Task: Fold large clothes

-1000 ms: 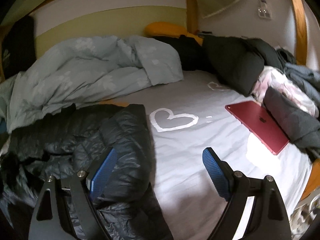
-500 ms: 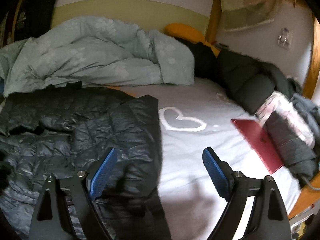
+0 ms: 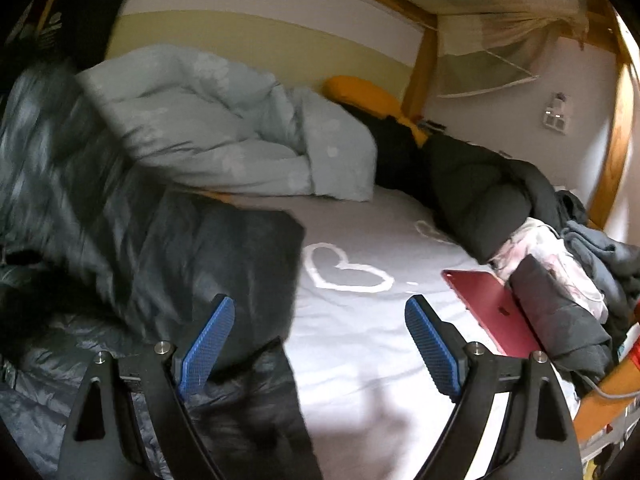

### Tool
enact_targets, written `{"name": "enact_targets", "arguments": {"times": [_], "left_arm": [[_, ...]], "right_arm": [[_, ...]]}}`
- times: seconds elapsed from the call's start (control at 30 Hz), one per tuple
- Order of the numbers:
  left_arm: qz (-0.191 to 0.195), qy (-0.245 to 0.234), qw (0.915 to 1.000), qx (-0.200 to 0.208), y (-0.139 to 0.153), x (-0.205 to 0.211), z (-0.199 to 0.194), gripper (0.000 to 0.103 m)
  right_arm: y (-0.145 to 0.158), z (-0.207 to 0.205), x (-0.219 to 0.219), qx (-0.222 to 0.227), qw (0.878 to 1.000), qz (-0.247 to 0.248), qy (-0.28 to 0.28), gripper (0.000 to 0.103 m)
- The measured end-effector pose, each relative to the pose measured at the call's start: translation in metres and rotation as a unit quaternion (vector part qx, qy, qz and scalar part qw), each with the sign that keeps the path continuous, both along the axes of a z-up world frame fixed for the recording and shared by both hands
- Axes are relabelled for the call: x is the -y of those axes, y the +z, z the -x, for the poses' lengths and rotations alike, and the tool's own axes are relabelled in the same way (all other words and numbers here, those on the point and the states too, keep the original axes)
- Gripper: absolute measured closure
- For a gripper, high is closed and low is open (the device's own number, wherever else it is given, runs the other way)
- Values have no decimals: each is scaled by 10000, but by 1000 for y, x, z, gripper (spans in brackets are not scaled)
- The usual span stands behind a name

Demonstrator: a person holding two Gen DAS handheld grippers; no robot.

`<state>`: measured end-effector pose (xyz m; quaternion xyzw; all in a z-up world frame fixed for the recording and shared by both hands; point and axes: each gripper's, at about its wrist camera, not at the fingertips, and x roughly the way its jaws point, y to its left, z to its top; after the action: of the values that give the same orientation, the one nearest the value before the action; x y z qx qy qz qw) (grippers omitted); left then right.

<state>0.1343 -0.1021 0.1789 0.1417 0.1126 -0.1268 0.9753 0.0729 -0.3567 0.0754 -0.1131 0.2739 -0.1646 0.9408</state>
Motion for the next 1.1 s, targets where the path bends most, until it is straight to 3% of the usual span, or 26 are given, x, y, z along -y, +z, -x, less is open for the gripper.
{"name": "enact_targets", "arguments": {"times": [0.1,0.3,0.4,0.53,0.6,0.67,0.73,0.93,1.03,1.1], "left_arm": [[-387,698,9968,-61,-14,-6,-39,95],[-741,1555,9791,-1079,-95,-56,-115,92],[-571,1845,9686,-1567,-129,-82,-130,92],[-381,2061,9593,-1892,-152,-118,-131,88],[-366,2004,9569,-2070,-156,-127,-128,75],[-405,1915,9592,-2042,-153,-132,-120,39],[-389,1921,9609,-1955,-149,-136,-114,19],[72,1592,9665,-2010,-124,-155,-87,15],[-134,1581,9653,-2072,-123,-155,-80,14],[-417,1838,9555,-2269,-132,-154,-87,14]], "right_arm": [[-6,-4,-5,-112,9999,98,-4,15],[-16,-16,-9,-385,9992,46,118,15],[-18,-18,-12,-427,9989,136,152,15],[-23,-21,-15,-541,9982,225,164,15],[-25,-23,-17,-596,9978,213,173,15],[-27,-25,-17,-617,9978,196,171,15],[-26,-27,-17,-609,9979,186,154,15],[-23,-28,-11,-570,9978,-208,263,15],[-19,-35,-6,-553,9958,-647,343,15],[-12,-49,-1,-548,9923,-1021,434,15]]}}
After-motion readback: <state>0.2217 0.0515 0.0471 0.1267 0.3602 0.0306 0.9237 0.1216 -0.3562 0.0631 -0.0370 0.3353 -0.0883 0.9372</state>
